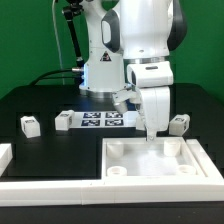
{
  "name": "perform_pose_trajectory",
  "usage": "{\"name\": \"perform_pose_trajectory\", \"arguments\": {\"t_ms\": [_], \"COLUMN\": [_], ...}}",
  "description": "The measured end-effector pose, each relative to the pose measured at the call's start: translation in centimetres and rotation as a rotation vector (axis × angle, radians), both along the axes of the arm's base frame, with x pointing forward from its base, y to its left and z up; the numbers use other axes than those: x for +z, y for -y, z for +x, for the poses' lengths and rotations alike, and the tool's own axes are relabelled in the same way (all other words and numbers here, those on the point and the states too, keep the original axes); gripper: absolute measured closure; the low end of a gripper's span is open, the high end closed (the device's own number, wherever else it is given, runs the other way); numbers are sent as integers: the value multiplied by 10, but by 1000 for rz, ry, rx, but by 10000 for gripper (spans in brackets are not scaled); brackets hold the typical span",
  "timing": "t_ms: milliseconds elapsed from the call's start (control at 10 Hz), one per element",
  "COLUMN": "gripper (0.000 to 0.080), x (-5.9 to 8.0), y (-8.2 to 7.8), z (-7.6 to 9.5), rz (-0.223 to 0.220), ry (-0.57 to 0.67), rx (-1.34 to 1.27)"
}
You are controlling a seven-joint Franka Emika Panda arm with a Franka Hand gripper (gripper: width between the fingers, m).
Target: Assemble square table
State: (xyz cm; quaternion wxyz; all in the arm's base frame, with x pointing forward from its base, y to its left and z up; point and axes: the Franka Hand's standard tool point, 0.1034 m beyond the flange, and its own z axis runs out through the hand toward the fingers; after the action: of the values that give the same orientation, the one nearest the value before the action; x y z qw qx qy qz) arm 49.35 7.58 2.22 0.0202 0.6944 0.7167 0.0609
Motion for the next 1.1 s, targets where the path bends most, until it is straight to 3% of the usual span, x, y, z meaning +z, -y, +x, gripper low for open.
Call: {"name": "perform_pose_trajectory", "arguments": {"t_ms": [100, 200, 400, 700, 1100], "gripper": [559, 559, 215, 153, 150], "x": [0, 0, 0, -1, -1], "y": [0, 0, 1, 1, 2], "z": [0, 0, 0, 0, 0], "rz": [0, 0, 0, 0, -1], "ry": [0, 0, -1, -1, -2], "rx": [0, -1, -2, -2, -3]}}
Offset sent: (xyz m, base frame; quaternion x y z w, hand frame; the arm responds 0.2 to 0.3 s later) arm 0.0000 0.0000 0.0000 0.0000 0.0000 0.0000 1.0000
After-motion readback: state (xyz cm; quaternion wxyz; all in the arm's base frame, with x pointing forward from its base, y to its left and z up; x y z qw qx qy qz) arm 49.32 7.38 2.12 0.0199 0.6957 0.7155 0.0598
